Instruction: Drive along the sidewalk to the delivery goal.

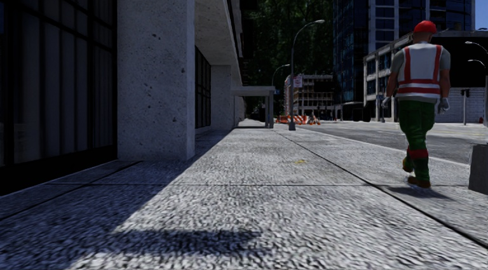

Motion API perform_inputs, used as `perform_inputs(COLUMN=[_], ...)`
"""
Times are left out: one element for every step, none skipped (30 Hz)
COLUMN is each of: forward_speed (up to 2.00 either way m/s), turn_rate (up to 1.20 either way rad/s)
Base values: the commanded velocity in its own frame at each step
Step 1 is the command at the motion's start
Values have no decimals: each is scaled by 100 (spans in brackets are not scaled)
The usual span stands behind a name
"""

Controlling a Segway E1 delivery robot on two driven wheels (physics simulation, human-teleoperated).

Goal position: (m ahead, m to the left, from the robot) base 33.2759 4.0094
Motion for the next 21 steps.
perform_inputs(forward_speed=[200,200,200,200,200,200,200,200,200,200,200,200,200,200,200,200,200,200,200,200,200], turn_rate=[0,0,0,0,0,0,0,0,0,0,0,0,0,0,0,0,0,0,0,0,0])
